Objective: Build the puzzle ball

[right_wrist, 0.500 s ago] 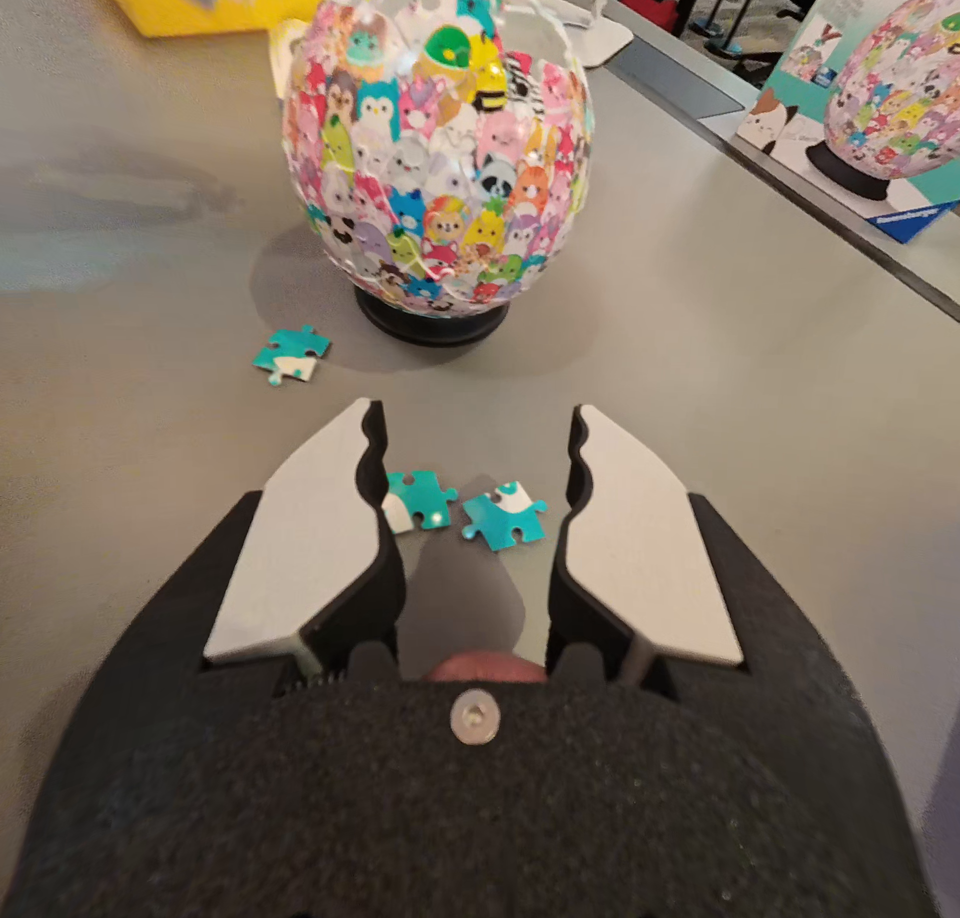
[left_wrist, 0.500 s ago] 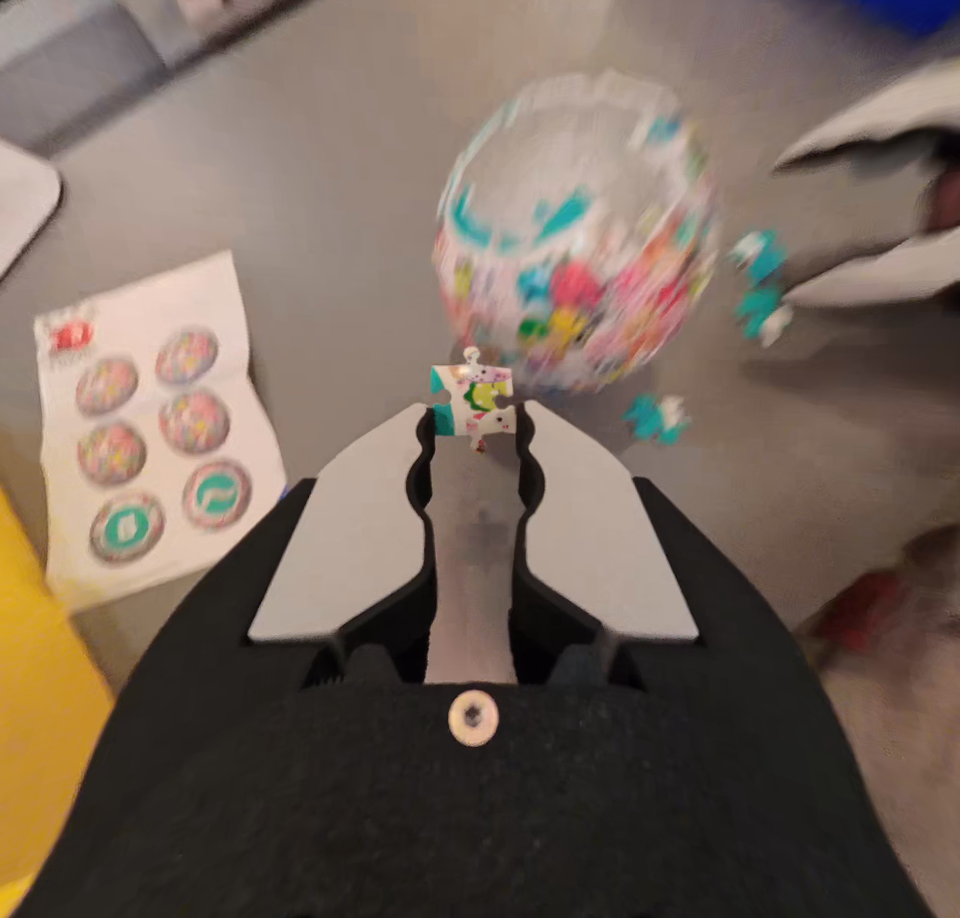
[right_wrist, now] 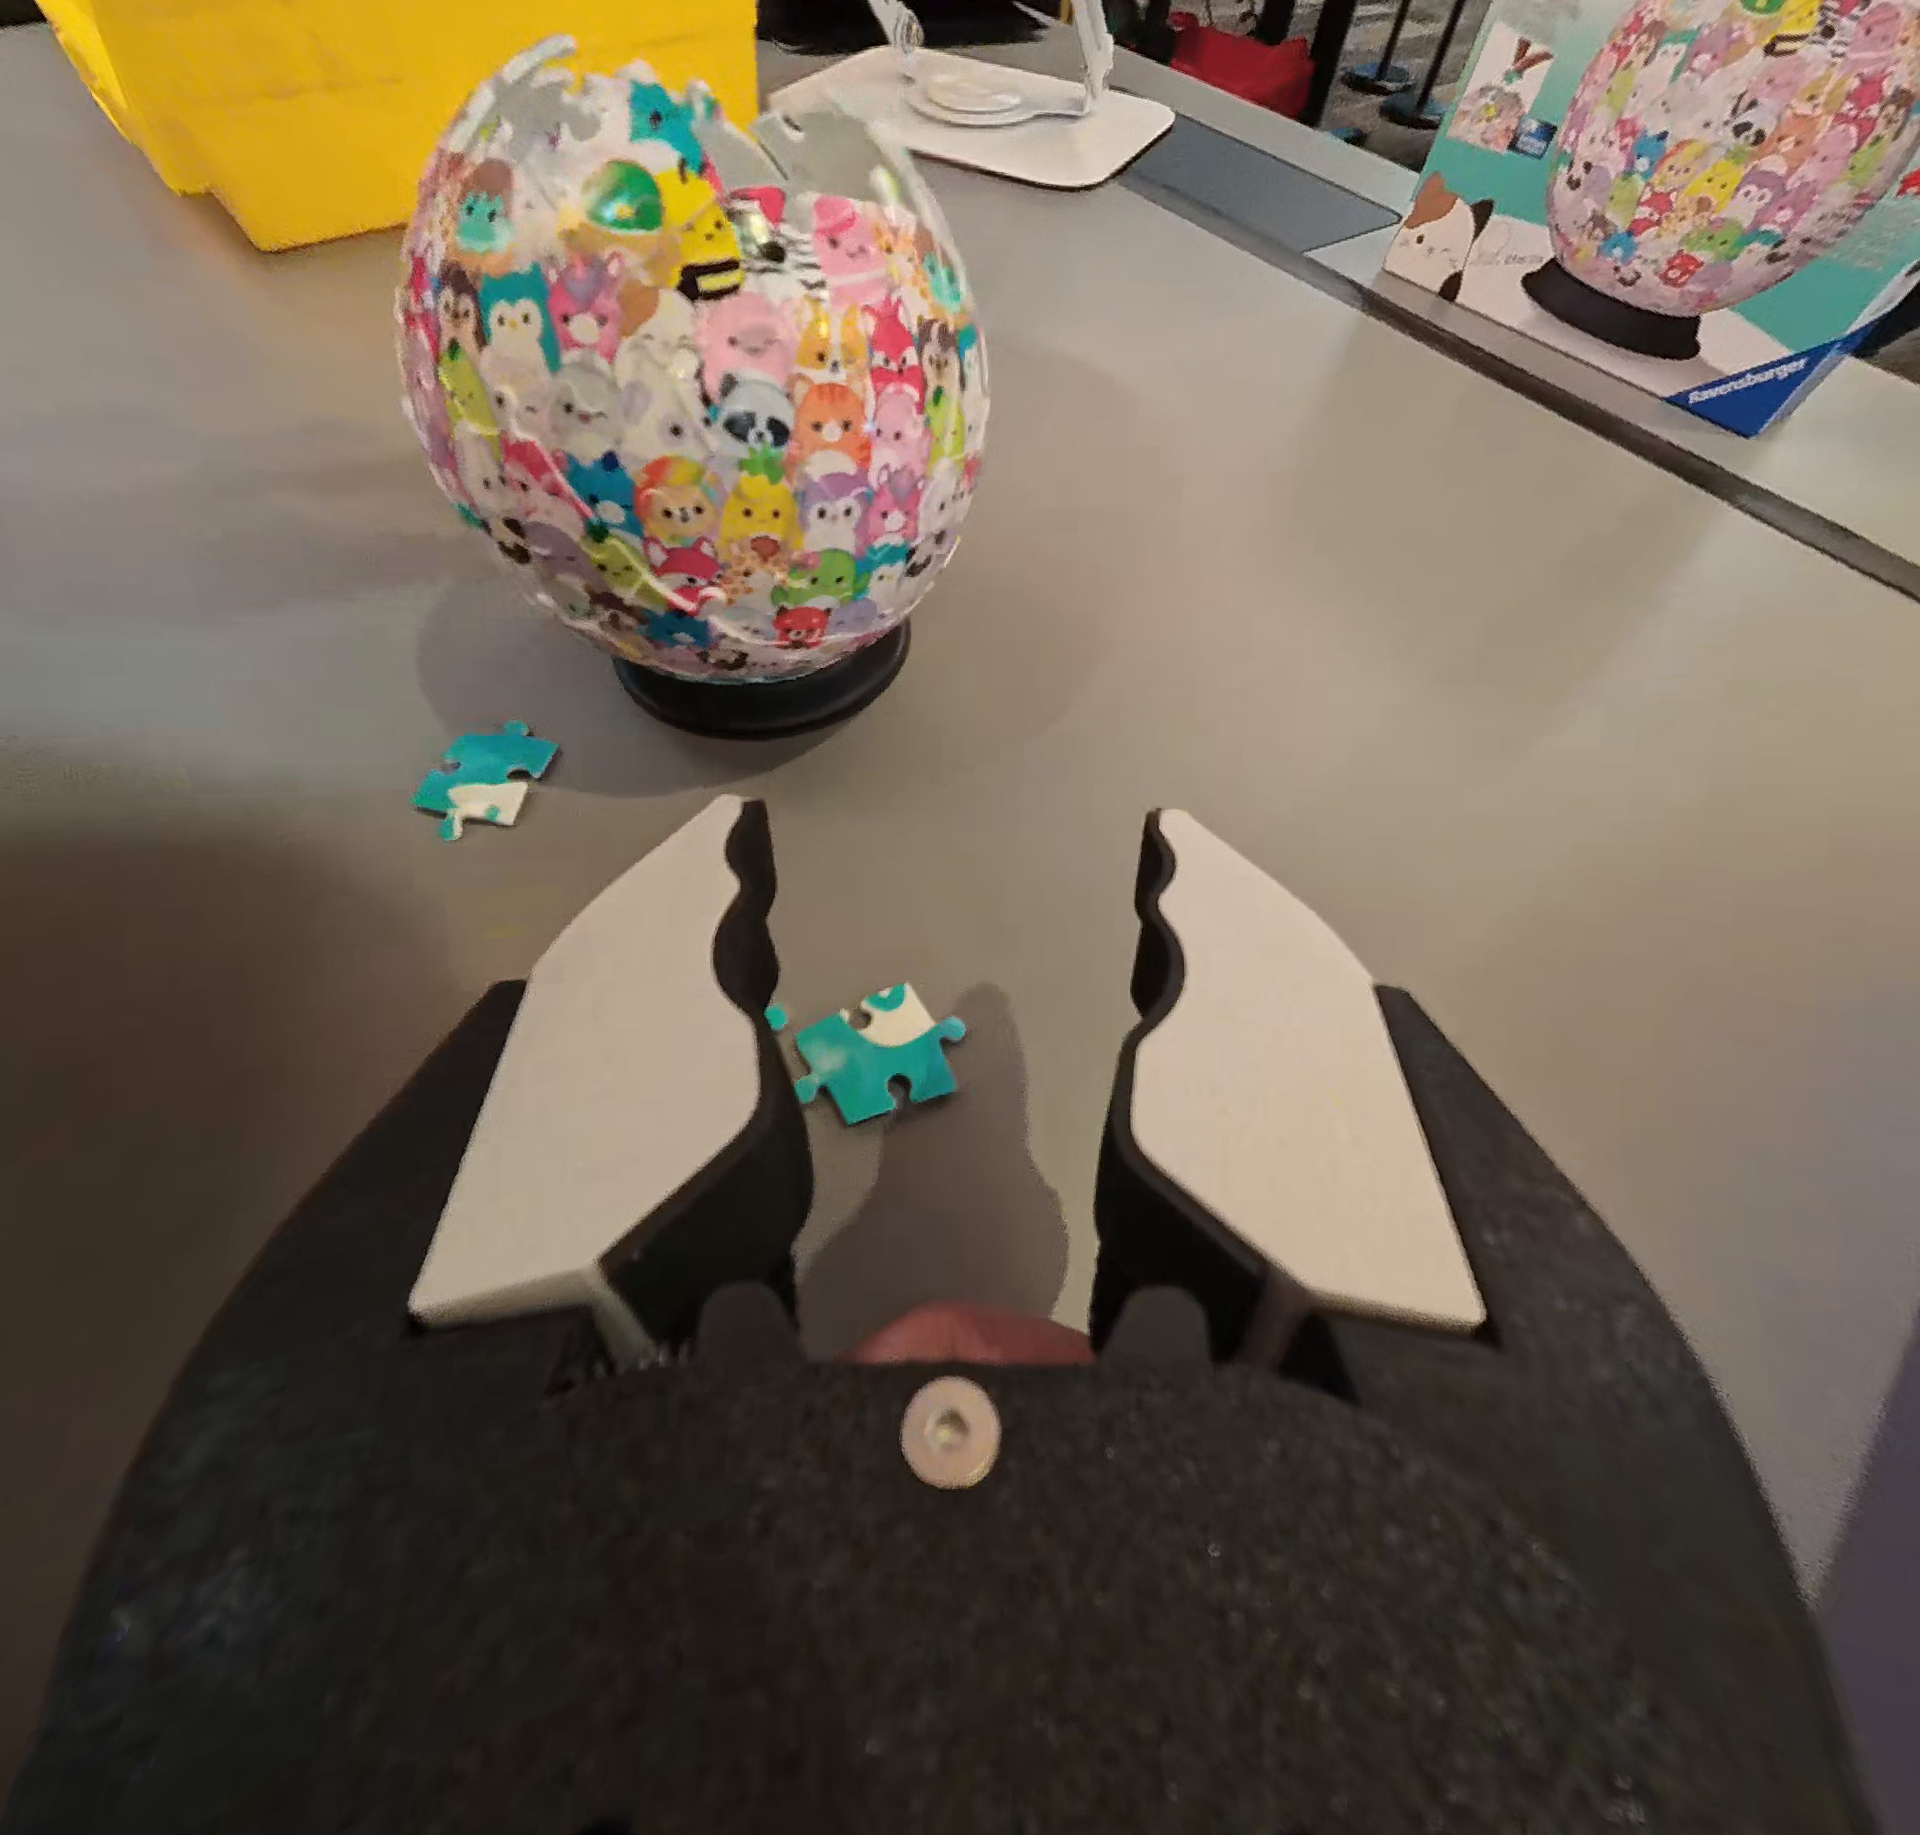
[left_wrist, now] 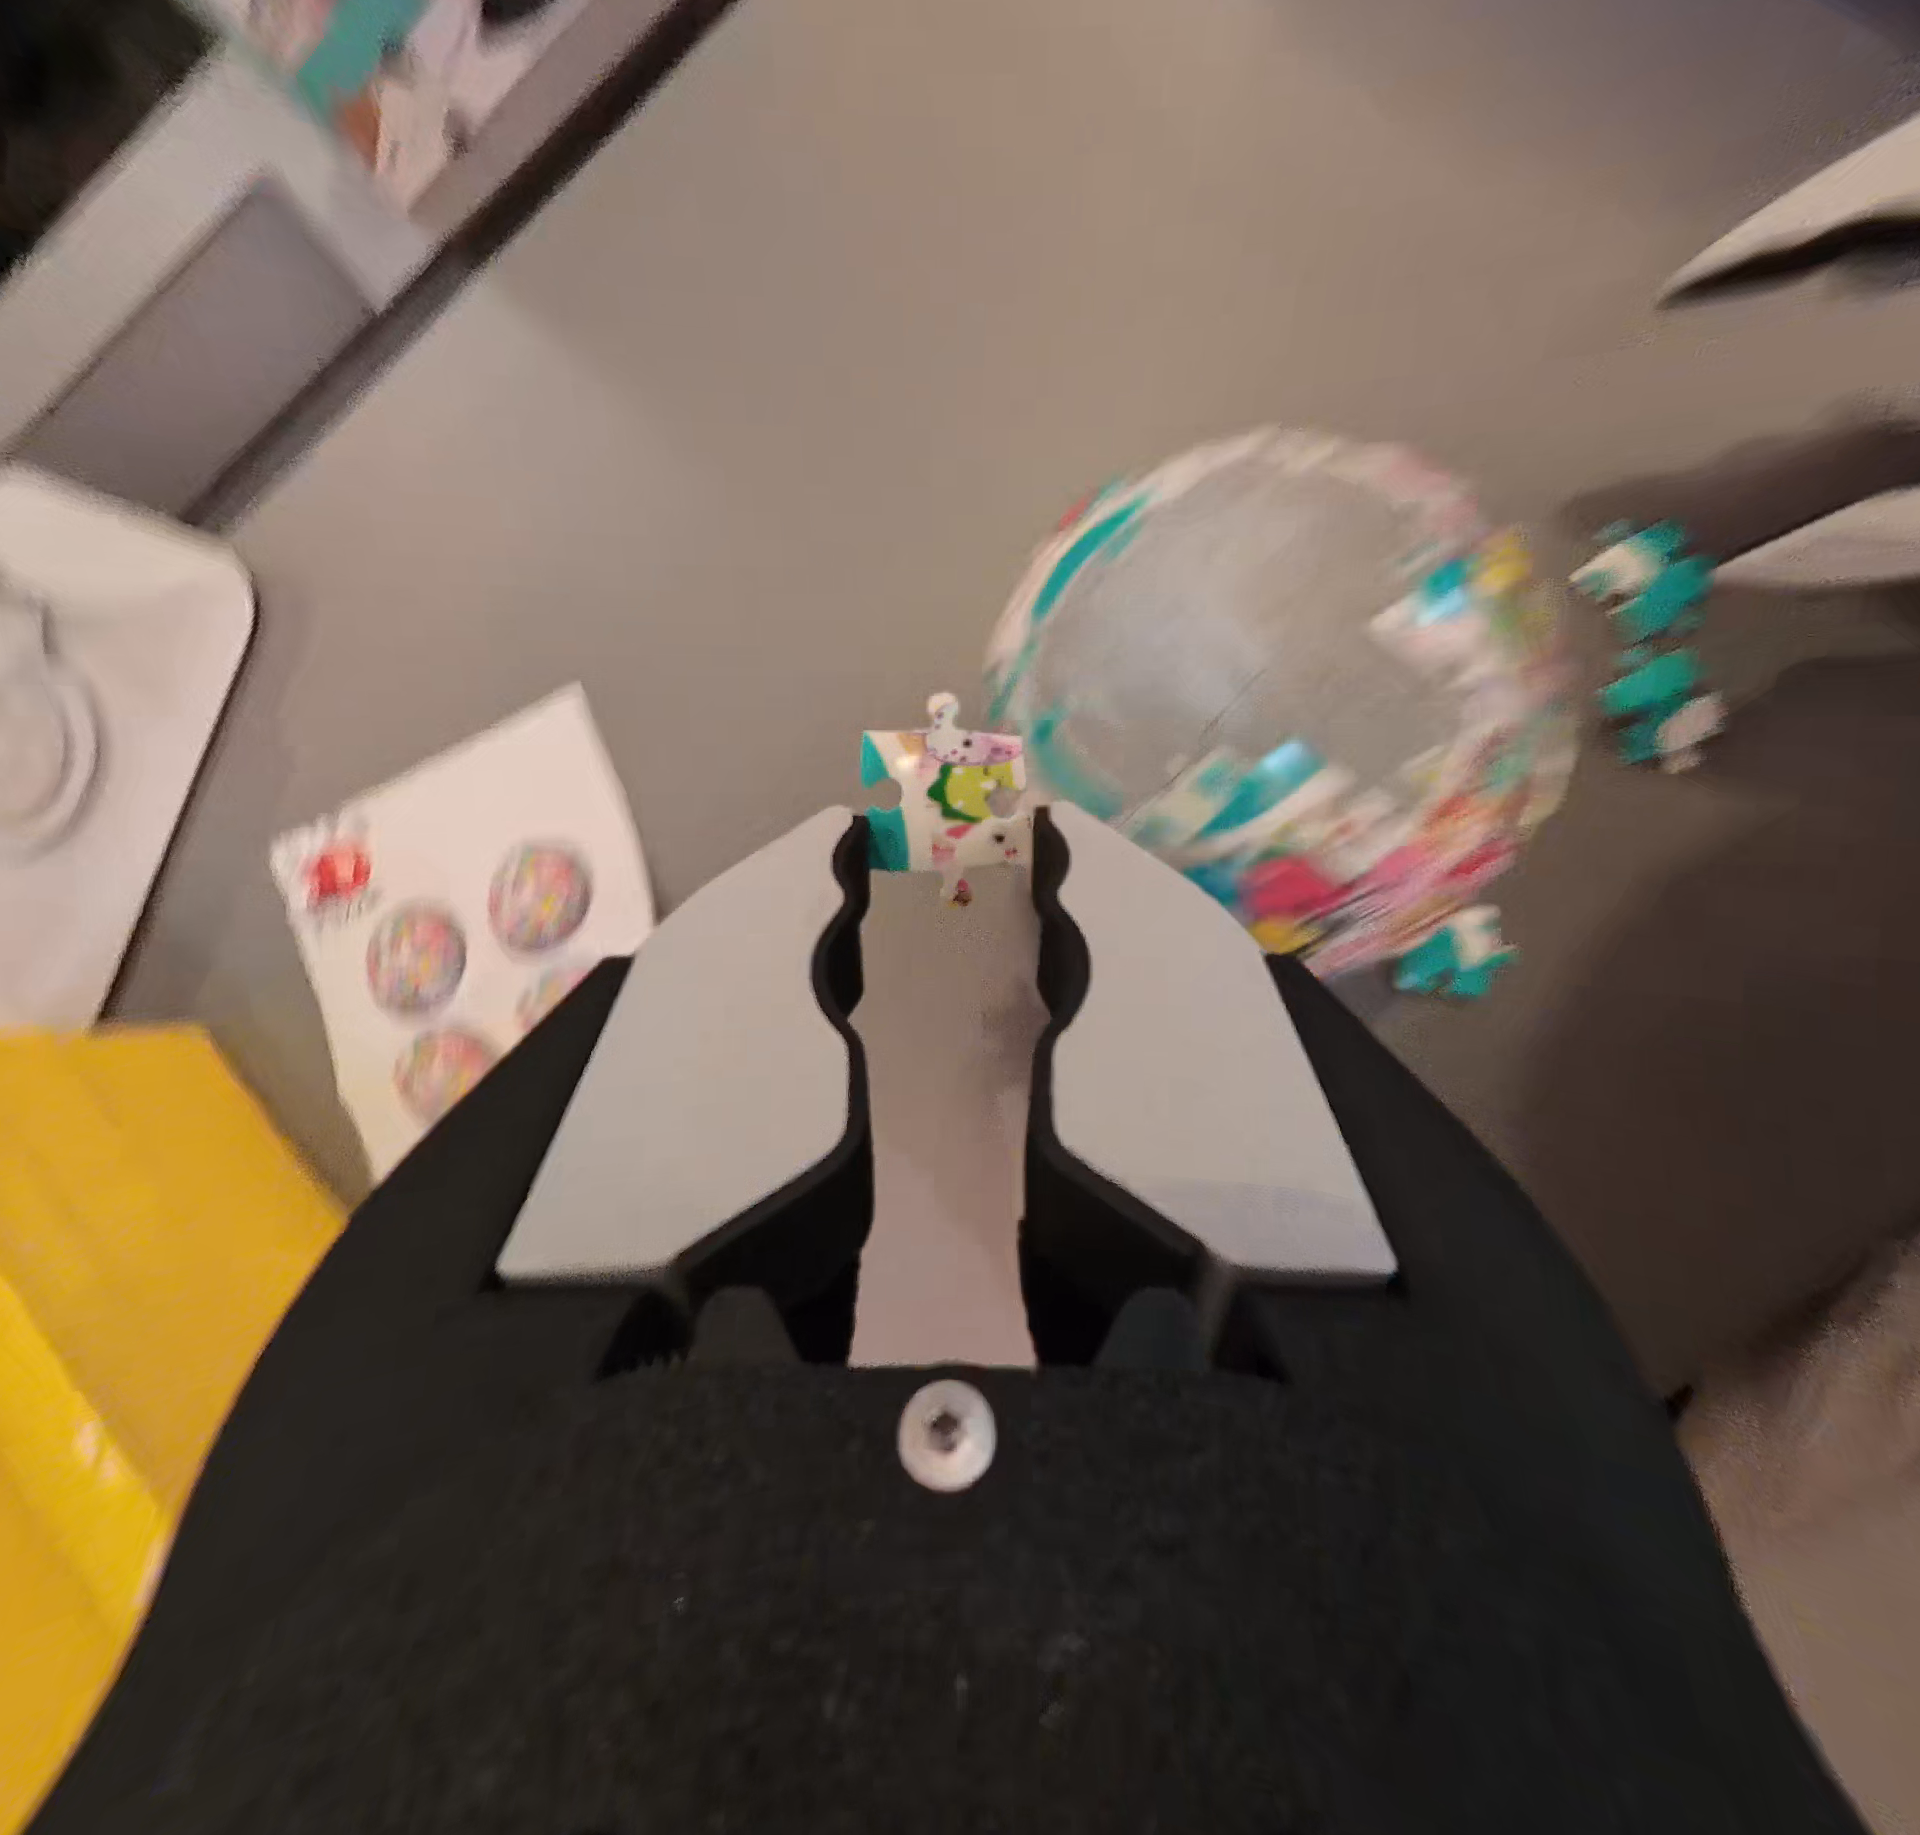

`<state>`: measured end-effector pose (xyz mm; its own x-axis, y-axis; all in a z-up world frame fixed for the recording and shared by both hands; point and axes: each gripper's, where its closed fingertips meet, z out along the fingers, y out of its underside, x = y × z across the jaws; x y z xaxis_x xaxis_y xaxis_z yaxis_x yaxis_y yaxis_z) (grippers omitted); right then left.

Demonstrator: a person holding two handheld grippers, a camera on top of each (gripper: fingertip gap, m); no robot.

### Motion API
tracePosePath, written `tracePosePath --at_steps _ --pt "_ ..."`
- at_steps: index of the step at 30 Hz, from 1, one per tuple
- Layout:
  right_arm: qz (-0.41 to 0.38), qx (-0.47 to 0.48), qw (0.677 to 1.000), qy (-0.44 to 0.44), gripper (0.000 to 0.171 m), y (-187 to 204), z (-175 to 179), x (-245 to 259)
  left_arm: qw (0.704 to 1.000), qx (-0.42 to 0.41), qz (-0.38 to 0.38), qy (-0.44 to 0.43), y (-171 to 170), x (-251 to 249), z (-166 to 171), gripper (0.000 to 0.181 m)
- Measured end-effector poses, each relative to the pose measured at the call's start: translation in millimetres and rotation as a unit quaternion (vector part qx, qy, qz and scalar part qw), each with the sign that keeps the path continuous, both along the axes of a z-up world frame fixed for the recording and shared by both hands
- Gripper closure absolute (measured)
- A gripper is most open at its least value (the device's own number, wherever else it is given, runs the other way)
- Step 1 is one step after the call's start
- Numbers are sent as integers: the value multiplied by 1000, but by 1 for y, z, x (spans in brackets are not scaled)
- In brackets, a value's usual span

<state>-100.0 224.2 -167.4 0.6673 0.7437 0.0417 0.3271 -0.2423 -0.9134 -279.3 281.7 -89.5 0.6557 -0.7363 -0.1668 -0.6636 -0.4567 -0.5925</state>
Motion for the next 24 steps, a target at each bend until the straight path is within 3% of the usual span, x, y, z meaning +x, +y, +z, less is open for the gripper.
tracePosePath --at_steps 4,10,13,19,24 --pt "17 20 999 23 109 24 38 -5 992 -42 104 61 -4 -88 -66 152" --pt "100 90 989 -53 125 65 101 -48 983 -82 134 -94 -32 -80 -115 152" --pt "156 67 979 -111 131 79 98 -76 981 -67 117 -136 -35 -61 -117 152" --pt "194 20 952 -238 142 79 71 -102 994 -1 63 -87 -32 -60 -112 152" --pt "260 -71 938 -218 141 76 64 -108 990 -27 38 -131 -31 -59 -114 152"
